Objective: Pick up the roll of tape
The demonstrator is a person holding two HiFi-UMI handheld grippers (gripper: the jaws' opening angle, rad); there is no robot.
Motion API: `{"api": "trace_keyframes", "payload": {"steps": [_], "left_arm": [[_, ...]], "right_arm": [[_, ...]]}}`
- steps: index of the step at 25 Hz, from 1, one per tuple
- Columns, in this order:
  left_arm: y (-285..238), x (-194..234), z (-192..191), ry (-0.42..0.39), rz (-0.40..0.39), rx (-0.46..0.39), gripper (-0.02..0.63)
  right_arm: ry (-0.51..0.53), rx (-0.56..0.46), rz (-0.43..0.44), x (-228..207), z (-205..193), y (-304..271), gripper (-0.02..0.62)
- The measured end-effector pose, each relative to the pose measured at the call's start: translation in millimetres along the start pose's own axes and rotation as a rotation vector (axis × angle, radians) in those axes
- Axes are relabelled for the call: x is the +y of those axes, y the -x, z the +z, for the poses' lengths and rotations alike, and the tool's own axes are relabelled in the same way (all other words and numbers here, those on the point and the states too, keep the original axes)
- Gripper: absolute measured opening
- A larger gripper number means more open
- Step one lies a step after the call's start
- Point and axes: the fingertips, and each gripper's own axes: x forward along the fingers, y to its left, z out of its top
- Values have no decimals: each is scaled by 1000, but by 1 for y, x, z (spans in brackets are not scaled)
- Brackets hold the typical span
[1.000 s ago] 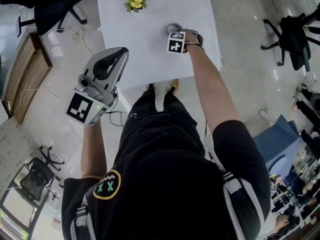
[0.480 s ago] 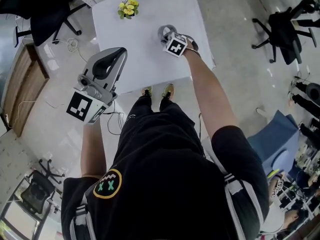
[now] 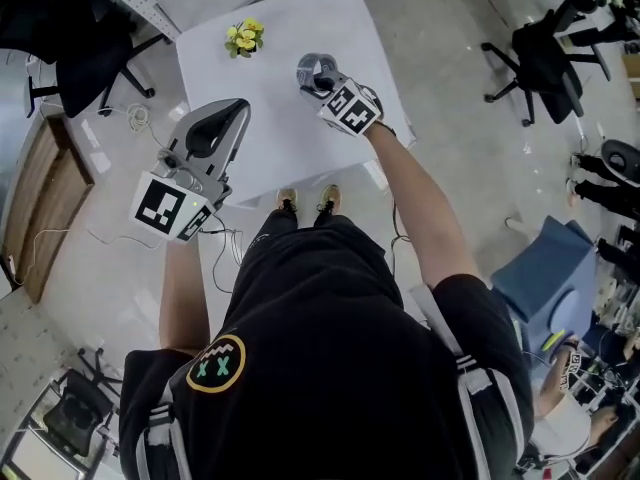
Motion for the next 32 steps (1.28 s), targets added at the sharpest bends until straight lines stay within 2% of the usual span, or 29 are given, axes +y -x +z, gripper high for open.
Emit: {"api": "trace_keyframes", "payload": {"steps": [10, 18, 22, 27, 32], "left_arm": [[-7, -4, 10, -21, -42, -18, 18], [-15, -7, 11, -27, -65, -18, 18], [-18, -12, 14, -34, -74, -24, 18], [-23, -15, 19, -40, -83, -37, 18], [-28, -21, 22, -41, -100, -41, 18]], "right_arm": [[18, -230, -97, 9, 77, 85, 69], [80, -356, -192, 19, 117, 154, 71], [79, -430, -233, 28, 131, 195, 71], [159, -550, -273, 44, 162, 239, 71], [93, -645, -286, 58, 179, 263, 71]]}}
